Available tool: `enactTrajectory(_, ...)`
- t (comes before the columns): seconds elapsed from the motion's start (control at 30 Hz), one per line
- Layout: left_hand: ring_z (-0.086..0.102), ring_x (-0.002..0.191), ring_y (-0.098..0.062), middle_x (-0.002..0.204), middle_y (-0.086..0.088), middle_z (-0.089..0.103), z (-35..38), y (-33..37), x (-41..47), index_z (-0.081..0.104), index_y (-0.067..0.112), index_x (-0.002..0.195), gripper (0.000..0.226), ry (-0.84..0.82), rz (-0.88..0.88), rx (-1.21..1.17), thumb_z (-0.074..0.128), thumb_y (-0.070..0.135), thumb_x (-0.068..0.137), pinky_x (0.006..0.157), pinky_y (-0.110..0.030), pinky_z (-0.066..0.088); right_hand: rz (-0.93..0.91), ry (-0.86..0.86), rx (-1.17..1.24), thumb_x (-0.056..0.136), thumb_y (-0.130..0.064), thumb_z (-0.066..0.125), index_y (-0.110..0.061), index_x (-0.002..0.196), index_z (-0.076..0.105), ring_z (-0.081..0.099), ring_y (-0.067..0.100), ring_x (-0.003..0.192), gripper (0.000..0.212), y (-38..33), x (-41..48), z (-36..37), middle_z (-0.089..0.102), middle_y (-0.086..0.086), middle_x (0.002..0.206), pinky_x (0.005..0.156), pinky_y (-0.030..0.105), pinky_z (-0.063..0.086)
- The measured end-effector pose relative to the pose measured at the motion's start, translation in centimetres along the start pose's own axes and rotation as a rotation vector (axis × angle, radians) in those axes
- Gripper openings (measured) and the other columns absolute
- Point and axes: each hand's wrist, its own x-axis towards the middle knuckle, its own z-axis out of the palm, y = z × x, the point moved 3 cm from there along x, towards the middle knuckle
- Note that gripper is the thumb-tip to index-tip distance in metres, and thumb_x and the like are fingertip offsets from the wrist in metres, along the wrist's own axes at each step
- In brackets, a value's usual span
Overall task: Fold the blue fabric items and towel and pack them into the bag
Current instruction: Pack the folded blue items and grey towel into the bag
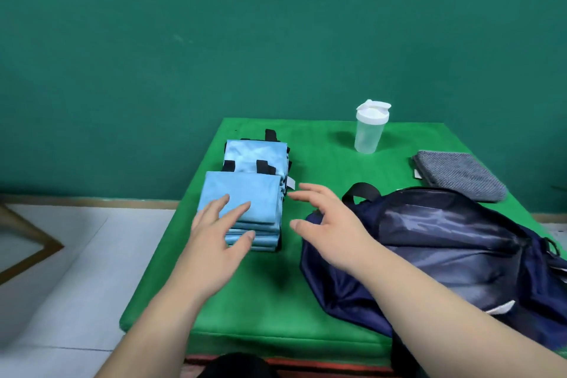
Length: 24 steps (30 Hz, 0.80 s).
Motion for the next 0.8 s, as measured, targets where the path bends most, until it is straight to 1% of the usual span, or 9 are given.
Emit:
enactTrajectory(0.13,0.013,0.147,-0.011,0.16,0.006,0.024,-2.4,-3.8,3.8,0.052,0.043,0.137,0.046,0.038,-0.085,-0.004,0.063,0.033,0.094,0.115,-0.03,0.018,0.183,0.021,0.167,0.085,-0.024,0.074,-0.042,0.119,0.064,0.049,-0.01,0.111,0.04,-0.1,3.7,3.1,0.04,-0.016,0.145,0.082,0.001,0.032)
enactTrajectory(0.3,0.026,0.146,-0.015,0.162,0.001,0.022,-2.1,-7.9,8.4,0.052,0.046,0.135,0.044,-0.138,-0.173,-0.115,0.061,0.03,0.096,0.113,-0.028,0.024,0.332,0.0,0.191,0.089,-0.019,0.067,-0.036,0.129,0.063,0.053,-0.006,0.091,0.044,1.4,7.2,5.8,0.044,-0.008,0.143,0.068,0.004,0.034)
enactTrajectory(0.43,0.048,0.123,0.004,0.138,0.006,0.053,-1.7,-9.7,11.0,0.061,0.049,0.118,0.029,-0.162,-0.157,-0.261,0.059,0.028,0.098,0.108,-0.017,0.034,0.382,0.037,0.296,0.092,-0.011,0.063,-0.032,0.123,0.066,0.034,0.003,0.038,0.037,3.3,8.2,6.5,0.052,-0.018,0.071,0.04,0.014,0.027)
enactTrajectory(0.57,0.058,0.102,0.004,0.118,0.006,0.064,-0.9,-11.8,11.9,0.073,0.043,0.108,0.028,-0.158,-0.217,-0.452,0.065,0.019,0.094,0.092,-0.016,0.04,0.399,0.049,0.367,0.091,-0.013,0.067,-0.038,0.116,0.07,0.029,0.016,0.048,0.036,5.4,8.6,7.1,0.043,-0.01,0.053,0.052,0.025,0.023)
enactTrajectory(0.63,0.062,0.098,-0.001,0.114,0.007,0.068,-0.4,-12.6,11.9,0.074,0.04,0.109,0.031,-0.205,-0.259,-0.548,0.068,0.015,0.092,0.089,-0.017,0.045,0.404,0.024,0.382,0.088,-0.018,0.07,-0.044,0.115,0.07,0.038,0.027,0.061,0.038,5.8,8.9,7.6,0.065,0.006,0.069,0.07,0.032,0.022)
enactTrajectory(0.67,0.064,0.095,-0.001,0.11,0.009,0.071,-0.1,-12.9,11.8,0.074,0.037,0.11,0.032,-0.23,-0.283,-0.596,0.068,0.012,0.092,0.085,-0.014,0.047,0.411,0.008,0.384,0.086,-0.021,0.072,-0.048,0.113,0.069,0.048,0.034,0.068,0.038,6.1,9.0,7.9,0.073,0.019,0.099,0.071,0.033,0.041)
enactTrajectory(0.7,0.066,0.095,-0.001,0.108,0.011,0.073,0.2,-13.3,11.8,0.073,0.036,0.111,0.033,-0.254,-0.302,-0.625,0.068,0.01,0.091,0.082,-0.011,0.047,0.423,-0.011,0.39,0.085,-0.023,0.073,-0.052,0.111,0.068,0.054,0.042,0.078,0.039,6.2,9.1,8.0,0.061,0.029,0.126,0.086,0.044,0.051)
enactTrajectory(0.73,0.067,0.098,-0.001,0.108,0.014,0.074,0.4,-13.6,11.8,0.073,0.035,0.113,0.035,-0.271,-0.318,-0.65,0.069,0.009,0.091,0.083,-0.011,0.048,0.441,-0.037,0.403,0.084,-0.024,0.073,-0.054,0.109,0.068,0.057,0.045,0.087,0.04,6.3,9.2,8.1,0.049,0.031,0.138,0.079,0.039,0.044)
enactTrajectory(0.8,0.067,0.101,-0.002,0.11,0.015,0.073,0.7,-13.9,11.8,0.072,0.033,0.115,0.036,-0.289,-0.338,-0.693,0.069,0.008,0.09,0.085,-0.012,0.049,0.485,-0.089,0.459,0.085,-0.021,0.073,-0.054,0.108,0.068,0.061,0.04,0.102,0.04,6.7,9.3,8.2,0.04,0.031,0.145,0.084,0.038,0.043)
